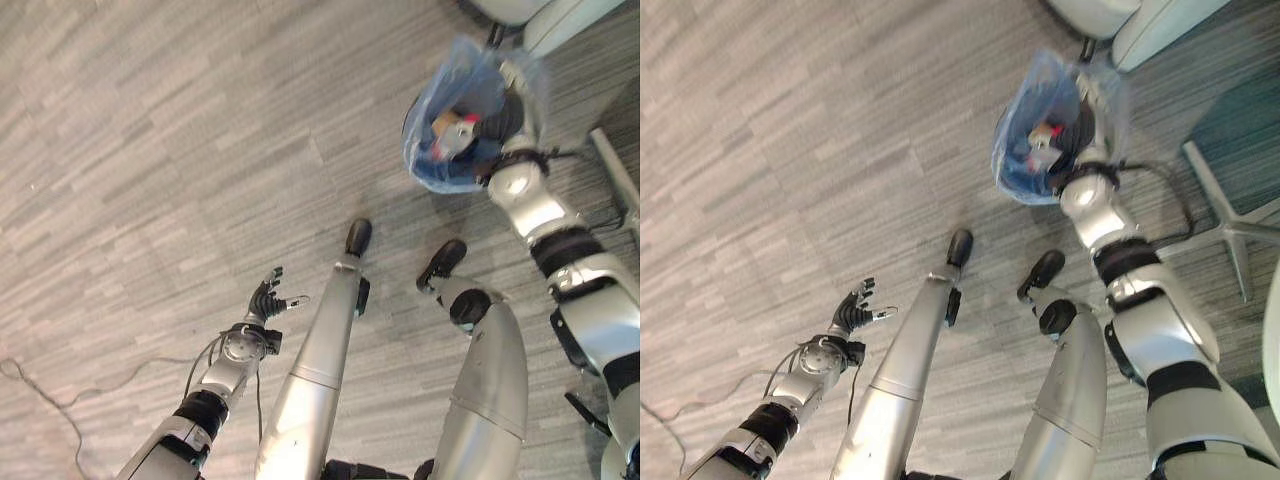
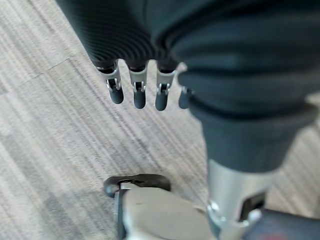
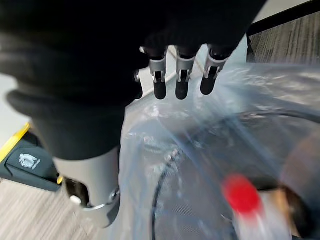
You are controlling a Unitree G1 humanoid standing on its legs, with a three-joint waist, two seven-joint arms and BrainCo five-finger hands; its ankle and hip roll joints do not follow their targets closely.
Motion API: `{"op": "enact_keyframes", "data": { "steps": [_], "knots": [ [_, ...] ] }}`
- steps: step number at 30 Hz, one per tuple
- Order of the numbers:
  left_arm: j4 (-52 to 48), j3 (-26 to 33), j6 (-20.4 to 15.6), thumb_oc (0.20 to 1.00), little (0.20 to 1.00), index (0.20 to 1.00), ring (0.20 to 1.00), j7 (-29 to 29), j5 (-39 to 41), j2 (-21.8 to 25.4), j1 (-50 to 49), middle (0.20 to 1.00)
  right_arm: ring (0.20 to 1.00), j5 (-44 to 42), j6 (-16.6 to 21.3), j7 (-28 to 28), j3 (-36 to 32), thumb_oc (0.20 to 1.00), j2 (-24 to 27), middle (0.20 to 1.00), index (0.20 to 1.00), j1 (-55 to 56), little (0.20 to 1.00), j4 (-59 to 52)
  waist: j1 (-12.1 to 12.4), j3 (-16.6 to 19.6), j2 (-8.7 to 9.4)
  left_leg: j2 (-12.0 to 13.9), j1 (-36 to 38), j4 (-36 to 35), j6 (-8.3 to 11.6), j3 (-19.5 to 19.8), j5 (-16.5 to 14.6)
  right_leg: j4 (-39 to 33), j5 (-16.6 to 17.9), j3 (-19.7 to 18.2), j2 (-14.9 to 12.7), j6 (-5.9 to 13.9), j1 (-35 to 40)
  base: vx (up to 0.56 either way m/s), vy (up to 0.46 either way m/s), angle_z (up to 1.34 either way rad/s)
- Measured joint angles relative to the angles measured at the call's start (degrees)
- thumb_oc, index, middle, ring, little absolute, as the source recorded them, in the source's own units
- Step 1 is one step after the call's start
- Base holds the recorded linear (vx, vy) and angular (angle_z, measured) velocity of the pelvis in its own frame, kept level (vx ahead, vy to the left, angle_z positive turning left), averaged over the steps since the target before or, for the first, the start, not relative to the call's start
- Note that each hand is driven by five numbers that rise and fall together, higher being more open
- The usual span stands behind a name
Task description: Gather garbage on tea table into small bin, then transfer packed bag to large trash can.
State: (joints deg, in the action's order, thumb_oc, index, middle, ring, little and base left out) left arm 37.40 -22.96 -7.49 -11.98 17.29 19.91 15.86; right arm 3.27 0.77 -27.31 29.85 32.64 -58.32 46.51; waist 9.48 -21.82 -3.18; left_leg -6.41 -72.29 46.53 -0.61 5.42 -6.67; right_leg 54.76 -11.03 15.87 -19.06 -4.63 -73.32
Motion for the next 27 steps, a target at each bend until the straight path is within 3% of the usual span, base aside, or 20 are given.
{"op": "enact_keyframes", "data": {
  "steps": [3, 9, 14, 19, 25, 26, 27],
  "knots": [
    [0.2, 0.3, -0.1, 1.000, 1.000, 1.000, 1.000, -0.1, -0.3, -0.1, 0.0, 1.000, 1.000, 4.0, 0.0, 0.1, 1.8, 1.000, 0.0, 1.000, 1.000, 2.8, 1.000, -2.7, -1.3, 2.0, 0.01, 0.1, 0.3, 0.0, 0.05, 0.0, -0.1, -0.4, 0.4, -0.2, 0.5, 0.31, 0.5, -0.01, -0.028, -0.04],
    [1.6, 0.5, 0.1, 1.000, 1.000, 1.000, 1.000, -0.1, -0.5, 0.0, -0.3, 1.000, 1.000, 11.6, 0.0, 1.4, 7.1, 1.000, 0.5, 1.000, 1.000, 3.0, 1.000, -4.0, -2.0, 2.1, 0.08, 0.3, 1.3, -1.2, -0.17, 0.0, -0.1, -1.4, 0.5, -0.1, 0.7, 0.85, 1.4, 0.00, -0.019, -0.01],
    [1.9, 0.1, -0.1, 1.000, 1.000, 1.000, 1.000, -0.1, -0.5, 0.0, -0.4, 1.000, 1.000, 16.1, -0.2, 4.0, 12.8, 1.000, -0.1, 1.000, 1.000, 2.3, 1.000, 1.1, -2.0, 2.1, 0.12, 0.4, 1.3, -2.2, 0.06, 0.4, 0.1, -1.9, 0.4, 0.5, 0.9, 0.86, 1.5, 0.01, -0.036, 0.02],
    [2.4, -1.8, -0.9, 1.000, 1.000, 1.000, 1.000, -0.5, -0.5, 0.8, -0.3, 1.000, 1.000, 18.6, -1.6, 5.2, 17.9, 1.000, -2.8, 1.000, 1.000, -1.1, 1.000, 14.0, -1.6, 2.1, 0.22, 0.0, -1.3, -1.7, 0.31, 0.8, 0.3, -1.0, 0.4, 1.0, 0.3, 0.47, -0.7, 0.02, -0.028, 0.06],
    [3.1, -1.8, -1.1, 1.000, 1.000, 1.000, 1.000, -0.6, -0.4, 1.5, 0.3, 1.000, 1.000, 19.3, -2.6, 6.4, 18.6, 1.000, -5.7, 1.000, 1.000, -0.5, 1.000, 19.0, -0.8, 1.8, 0.17, -1.3, -4.4, -0.5, 1.36, 1.5, 0.8, 1.6, -0.7, 1.4, -1.2, -0.23, -3.8, 0.01, -0.028, 0.13],
    [3.1, -1.7, -1.1, 1.000, 1.000, 1.000, 1.000, -0.6, -0.4, 1.6, 0.8, 1.000, 0.893, 19.3, -2.7, 6.8, 18.8, 0.893, -6.1, 0.893, 0.893, -1.0, 0.893, 19.2, -0.7, 1.4, 0.10, -1.4, -4.6, -0.4, 1.38, 1.5, 0.8, 1.9, -0.9, 1.4, -1.3, -0.29, -4.0, 0.00, -0.036, 0.06],
    [3.1, -1.7, -1.3, 1.000, 1.000, 1.000, 1.000, -0.7, -0.4, 1.7, 1.1, 1.000, 0.200, 19.3, -2.7, 6.8, 18.8, 0.200, -6.3, 0.200, 0.200, -1.0, 0.200, 18.7, -0.6, 0.7, 0.11, -1.4, -4.6, -0.3, 1.38, 1.6, 0.8, 2.0, -1.0, 1.4, -1.3, -0.31, -4.0, 0.00, -0.021, 0.04]
  ]
}}
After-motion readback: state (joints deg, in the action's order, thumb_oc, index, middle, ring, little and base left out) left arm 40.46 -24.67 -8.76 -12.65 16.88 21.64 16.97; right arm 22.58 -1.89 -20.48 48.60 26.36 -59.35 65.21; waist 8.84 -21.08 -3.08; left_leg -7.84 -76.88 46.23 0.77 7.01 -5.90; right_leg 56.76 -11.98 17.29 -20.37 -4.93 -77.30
